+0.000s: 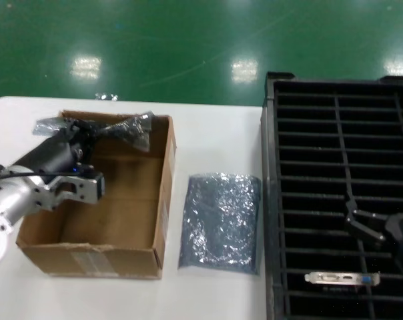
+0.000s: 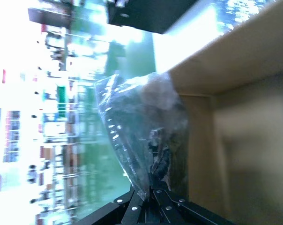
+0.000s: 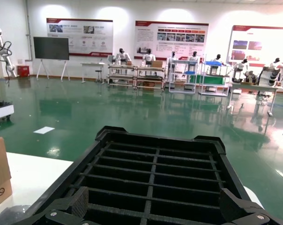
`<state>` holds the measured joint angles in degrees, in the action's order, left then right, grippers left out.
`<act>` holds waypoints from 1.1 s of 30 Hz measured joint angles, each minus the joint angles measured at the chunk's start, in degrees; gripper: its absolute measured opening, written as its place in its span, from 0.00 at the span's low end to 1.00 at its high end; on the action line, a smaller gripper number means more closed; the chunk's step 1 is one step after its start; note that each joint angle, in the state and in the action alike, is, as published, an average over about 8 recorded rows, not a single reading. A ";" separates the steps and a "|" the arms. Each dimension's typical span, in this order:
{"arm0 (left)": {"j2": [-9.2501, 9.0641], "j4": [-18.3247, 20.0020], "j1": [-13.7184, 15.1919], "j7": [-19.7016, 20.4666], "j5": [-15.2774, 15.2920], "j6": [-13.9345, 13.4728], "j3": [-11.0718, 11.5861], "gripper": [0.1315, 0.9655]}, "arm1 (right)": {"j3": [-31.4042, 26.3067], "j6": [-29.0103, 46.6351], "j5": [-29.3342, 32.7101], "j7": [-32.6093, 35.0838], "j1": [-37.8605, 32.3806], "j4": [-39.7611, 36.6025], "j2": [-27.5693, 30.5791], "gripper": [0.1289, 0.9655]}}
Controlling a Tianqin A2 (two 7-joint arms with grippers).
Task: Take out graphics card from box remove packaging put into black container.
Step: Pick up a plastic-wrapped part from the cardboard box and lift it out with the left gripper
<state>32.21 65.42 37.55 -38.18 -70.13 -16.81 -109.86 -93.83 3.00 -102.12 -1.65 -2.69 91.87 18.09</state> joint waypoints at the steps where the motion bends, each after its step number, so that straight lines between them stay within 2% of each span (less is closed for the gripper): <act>1: 0.44 2.28 -1.13 1.11 0.85 -0.11 0.89 0.01 | 0.00 0.00 0.00 0.00 0.00 0.00 0.00 1.00; 4: 1.78 9.39 -4.90 5.14 3.73 -1.49 3.86 0.01 | 0.00 0.00 0.00 0.00 0.00 0.00 0.00 1.00; 8: 3.84 18.98 -10.36 11.12 7.31 -4.96 8.06 0.01 | 0.00 0.00 0.00 0.00 0.00 0.00 0.00 1.00; 11: 5.63 25.89 -14.43 15.18 8.87 -7.48 11.16 0.01 | 0.00 0.00 0.00 0.00 0.00 0.00 0.00 1.00; 14: 7.55 32.48 -18.39 18.57 8.63 -9.25 13.95 0.01 | 0.00 0.00 0.00 0.00 0.00 0.00 0.00 1.00; 18: 9.96 39.88 -23.18 21.56 5.78 -10.32 16.39 0.01 | 0.00 0.00 0.00 0.00 0.00 0.00 0.00 1.00; 21: 11.32 43.76 -26.13 22.51 3.05 -10.44 17.01 0.01 | 0.00 0.00 0.00 0.00 0.00 0.00 0.00 1.00; 24: 12.11 46.08 -28.39 22.52 0.61 -10.29 16.57 0.01 | 0.00 0.00 0.00 0.00 0.00 0.00 0.00 1.00; 28: 12.33 47.38 -30.43 21.57 -1.68 -9.90 14.78 0.01 | 0.00 0.00 0.00 0.00 0.00 0.00 0.00 1.00; 33: 12.10 48.03 -31.81 20.05 -3.14 -9.35 12.50 0.01 | 0.00 0.00 0.00 0.00 0.00 0.00 0.00 1.00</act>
<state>44.31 113.45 5.74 -18.13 -73.27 -26.16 -97.36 -93.83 3.00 -102.12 -1.65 -2.69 91.86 18.09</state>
